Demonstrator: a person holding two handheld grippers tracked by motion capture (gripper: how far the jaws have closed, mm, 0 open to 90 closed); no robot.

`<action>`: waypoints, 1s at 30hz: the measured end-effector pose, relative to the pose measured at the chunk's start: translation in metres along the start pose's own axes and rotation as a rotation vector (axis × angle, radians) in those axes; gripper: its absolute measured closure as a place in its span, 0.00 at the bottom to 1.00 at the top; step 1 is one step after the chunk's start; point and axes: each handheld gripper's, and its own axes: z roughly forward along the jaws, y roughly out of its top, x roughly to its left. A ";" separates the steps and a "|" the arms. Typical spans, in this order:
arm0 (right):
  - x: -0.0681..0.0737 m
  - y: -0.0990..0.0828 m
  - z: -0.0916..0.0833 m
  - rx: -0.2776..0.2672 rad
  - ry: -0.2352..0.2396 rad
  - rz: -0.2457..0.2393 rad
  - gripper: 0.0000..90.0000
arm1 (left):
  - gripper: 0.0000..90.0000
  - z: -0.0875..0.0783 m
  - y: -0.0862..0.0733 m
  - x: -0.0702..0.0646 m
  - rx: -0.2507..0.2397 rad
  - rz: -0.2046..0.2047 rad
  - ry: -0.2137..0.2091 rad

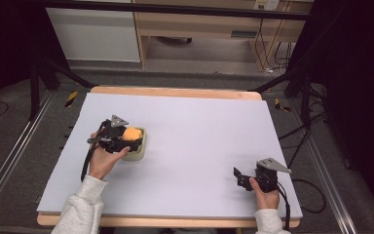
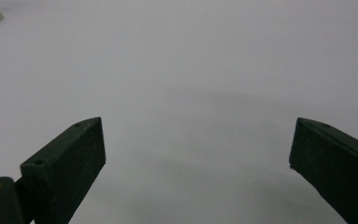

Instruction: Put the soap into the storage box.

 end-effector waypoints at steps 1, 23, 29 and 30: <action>0.000 0.000 0.000 0.001 0.000 0.001 0.04 | 0.28 0.002 0.000 0.001 0.001 -0.004 0.002; 0.000 0.000 0.001 0.003 0.001 -0.004 0.04 | 0.28 0.021 -0.003 0.014 0.042 -0.029 0.026; 0.000 0.000 0.001 0.003 0.002 -0.001 0.04 | 0.28 0.025 -0.004 0.012 0.057 -0.028 0.022; 0.000 0.000 0.001 0.003 0.002 -0.002 0.04 | 0.28 0.025 -0.005 0.012 0.056 -0.027 0.019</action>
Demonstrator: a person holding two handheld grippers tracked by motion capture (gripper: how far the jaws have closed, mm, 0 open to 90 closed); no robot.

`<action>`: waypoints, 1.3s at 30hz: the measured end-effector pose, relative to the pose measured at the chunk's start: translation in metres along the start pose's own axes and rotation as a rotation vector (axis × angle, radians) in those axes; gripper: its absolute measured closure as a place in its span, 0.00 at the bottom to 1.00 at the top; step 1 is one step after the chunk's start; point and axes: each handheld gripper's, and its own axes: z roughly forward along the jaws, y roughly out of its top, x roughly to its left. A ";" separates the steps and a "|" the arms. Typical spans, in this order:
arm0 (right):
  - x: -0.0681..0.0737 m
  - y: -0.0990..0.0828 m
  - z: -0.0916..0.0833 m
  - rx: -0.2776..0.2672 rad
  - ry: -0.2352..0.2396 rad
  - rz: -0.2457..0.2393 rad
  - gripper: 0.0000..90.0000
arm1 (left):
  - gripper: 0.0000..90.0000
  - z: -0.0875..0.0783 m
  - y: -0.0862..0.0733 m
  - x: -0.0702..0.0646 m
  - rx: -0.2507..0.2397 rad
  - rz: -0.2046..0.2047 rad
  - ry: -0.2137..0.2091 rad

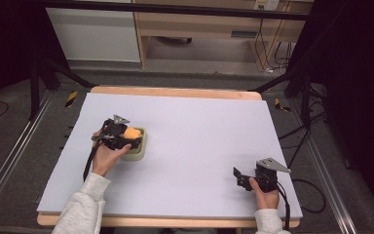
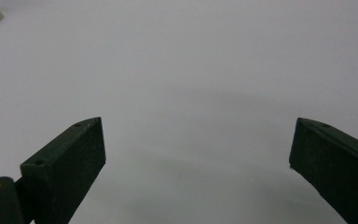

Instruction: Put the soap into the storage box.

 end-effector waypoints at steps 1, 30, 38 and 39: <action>0.000 0.000 0.000 0.000 0.000 0.000 0.04 | 0.28 0.001 -0.002 0.000 0.004 0.001 -0.004; 0.001 0.000 0.002 0.004 -0.002 -0.006 0.04 | 0.28 0.015 -0.015 -0.002 0.022 -0.009 -0.016; 0.001 0.000 0.001 0.004 -0.001 -0.004 0.04 | 0.28 0.017 -0.016 -0.001 0.019 -0.016 -0.009; 0.001 0.000 0.001 0.003 -0.001 -0.005 0.04 | 0.28 0.018 -0.017 0.000 0.019 -0.016 -0.009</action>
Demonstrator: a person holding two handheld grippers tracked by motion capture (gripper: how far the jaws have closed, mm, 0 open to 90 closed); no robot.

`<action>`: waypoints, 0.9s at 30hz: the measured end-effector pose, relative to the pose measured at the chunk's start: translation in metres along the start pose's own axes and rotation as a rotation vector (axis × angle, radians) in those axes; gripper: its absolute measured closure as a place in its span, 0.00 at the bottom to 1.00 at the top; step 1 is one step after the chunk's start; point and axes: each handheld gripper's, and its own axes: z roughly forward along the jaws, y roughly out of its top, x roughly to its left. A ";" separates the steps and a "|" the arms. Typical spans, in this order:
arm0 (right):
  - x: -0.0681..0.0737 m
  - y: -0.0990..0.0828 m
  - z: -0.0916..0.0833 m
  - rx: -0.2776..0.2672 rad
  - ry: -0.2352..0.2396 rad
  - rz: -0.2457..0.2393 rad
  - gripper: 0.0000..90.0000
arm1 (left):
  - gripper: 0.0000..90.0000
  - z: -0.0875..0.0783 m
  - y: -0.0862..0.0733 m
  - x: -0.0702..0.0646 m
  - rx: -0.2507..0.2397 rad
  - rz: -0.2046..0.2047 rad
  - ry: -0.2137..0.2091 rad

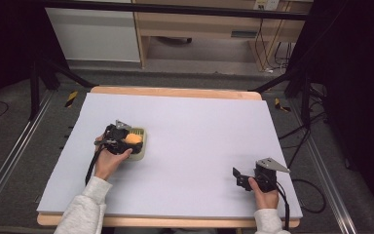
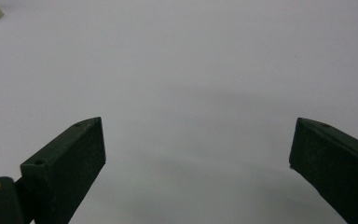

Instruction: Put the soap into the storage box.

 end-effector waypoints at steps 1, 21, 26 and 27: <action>0.000 0.000 0.000 0.000 0.000 0.000 0.04 | 0.28 0.000 0.000 0.000 0.000 0.000 0.000; 0.000 0.000 0.000 0.001 0.002 0.000 0.04 | 0.24 -0.006 0.001 0.001 -0.026 -0.031 -0.014; 0.000 0.000 0.000 -0.001 0.003 -0.001 0.04 | 0.24 -0.010 0.003 0.000 -0.029 -0.016 -0.006; 0.000 0.000 0.000 -0.001 0.003 -0.001 0.04 | 0.24 -0.011 0.003 0.000 -0.030 -0.015 -0.006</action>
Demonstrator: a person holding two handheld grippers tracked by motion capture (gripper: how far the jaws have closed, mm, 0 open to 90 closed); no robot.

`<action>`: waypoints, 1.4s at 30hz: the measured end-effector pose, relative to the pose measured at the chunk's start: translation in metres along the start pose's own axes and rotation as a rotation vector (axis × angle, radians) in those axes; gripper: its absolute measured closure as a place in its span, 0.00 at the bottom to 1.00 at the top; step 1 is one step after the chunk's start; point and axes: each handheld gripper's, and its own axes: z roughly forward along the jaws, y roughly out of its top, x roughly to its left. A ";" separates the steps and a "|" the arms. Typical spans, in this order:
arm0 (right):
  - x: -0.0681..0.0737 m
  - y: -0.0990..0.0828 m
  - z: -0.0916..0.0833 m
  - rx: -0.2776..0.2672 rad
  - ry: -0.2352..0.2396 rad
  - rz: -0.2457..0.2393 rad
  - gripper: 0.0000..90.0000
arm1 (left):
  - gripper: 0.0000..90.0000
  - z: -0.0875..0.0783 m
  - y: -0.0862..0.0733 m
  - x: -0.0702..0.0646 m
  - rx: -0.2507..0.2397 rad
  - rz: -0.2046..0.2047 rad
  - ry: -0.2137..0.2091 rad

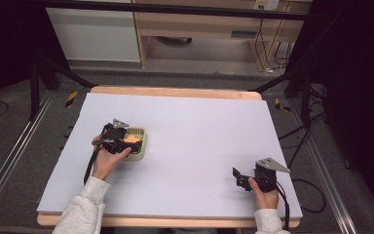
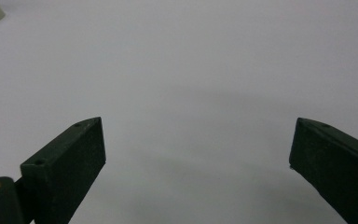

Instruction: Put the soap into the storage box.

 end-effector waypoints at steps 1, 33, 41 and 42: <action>0.000 0.000 0.000 0.000 0.001 0.002 0.04 | 0.24 -0.001 0.000 0.000 -0.001 0.000 0.000; -0.003 -0.002 -0.005 0.018 0.020 0.000 0.04 | 0.23 -0.066 -0.048 0.015 -0.159 -0.043 -0.031; -0.005 -0.004 -0.007 0.021 0.020 0.005 0.04 | 0.22 -0.071 -0.067 0.024 -0.148 -0.067 0.004; -0.005 -0.004 -0.008 0.022 0.019 0.005 0.04 | 0.21 -0.073 -0.071 0.026 -0.150 -0.069 0.010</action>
